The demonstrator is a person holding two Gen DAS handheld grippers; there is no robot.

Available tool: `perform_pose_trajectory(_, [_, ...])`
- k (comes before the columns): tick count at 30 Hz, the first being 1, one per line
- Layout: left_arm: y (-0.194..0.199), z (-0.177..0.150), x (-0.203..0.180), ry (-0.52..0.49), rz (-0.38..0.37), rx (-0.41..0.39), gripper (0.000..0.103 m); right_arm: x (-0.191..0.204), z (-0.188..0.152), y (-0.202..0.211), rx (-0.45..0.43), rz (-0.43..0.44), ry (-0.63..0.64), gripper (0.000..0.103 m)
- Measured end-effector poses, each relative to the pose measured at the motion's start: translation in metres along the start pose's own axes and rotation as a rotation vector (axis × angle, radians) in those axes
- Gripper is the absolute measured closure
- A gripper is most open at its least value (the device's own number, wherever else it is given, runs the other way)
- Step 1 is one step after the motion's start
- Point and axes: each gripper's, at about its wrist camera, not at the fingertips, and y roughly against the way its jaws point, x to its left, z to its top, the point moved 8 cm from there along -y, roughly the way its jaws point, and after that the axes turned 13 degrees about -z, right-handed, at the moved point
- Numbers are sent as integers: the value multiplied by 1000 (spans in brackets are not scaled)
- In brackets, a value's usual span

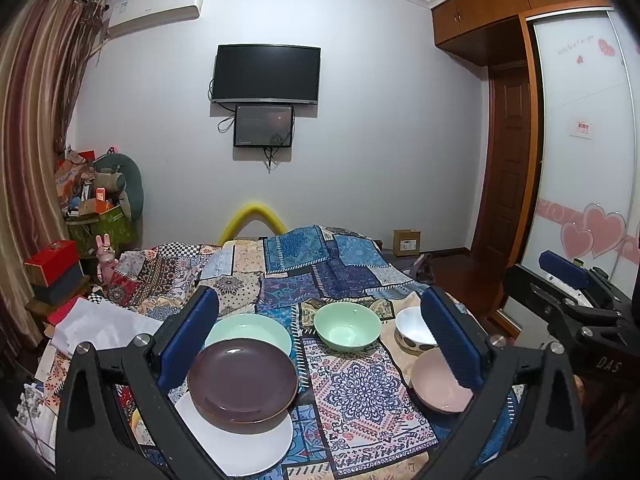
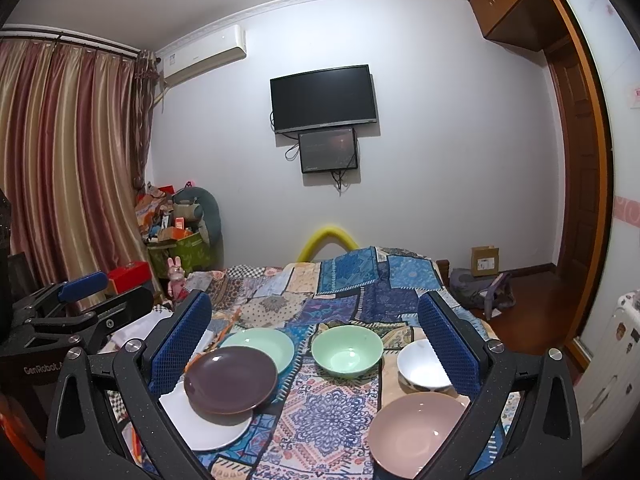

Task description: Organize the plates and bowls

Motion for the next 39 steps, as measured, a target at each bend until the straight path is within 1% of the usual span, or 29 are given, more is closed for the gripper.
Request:
perform_pose_trajectory(8, [0,-4,6,8,1,7,1,1,-2,-3,10,3,1,0])
perform_pose_trajectory(16, [-9,-11,15,18,-9,32,1,5,-10,-14,38,18,-1,0])
perform_pose_trajectory(20, [-23,-20,29,16,19,74,1,12,-16,-23,60,38,-2,0])
perform_pose_trajectory(22, [-31,-27,39,29,18,106,1,18,-23,-31,82,49,6,0])
perform_pose_trajectory(26, [-46,-46,64,104,-14,181,1,30,-38,-48,126,66,21,0])
perform_pose_trajectory(29, [-58,-60,87,147,6,227,1,36,-49,-60,156,76,32,0])
perform_pose_trajectory(30, [-61,-66,98,156,25,246,2,40,-54,-66,171,78,39,0])
perform_pose_trajectory(34, [-70,-84,131,171,95,304,13,47,-68,-83,215,87,55,0])
perform_pose_trajectory(35, [-72,-89,140,182,102,318,15,51,-74,-91,236,94,61,0])
perform_pose_trajectory(37, [-75,-97,159,213,112,346,21,55,-81,-100,258,97,66,1])
perform_pose_trajectory(39, [-77,-105,177,229,133,373,26,61,-88,-109,280,102,77,5])
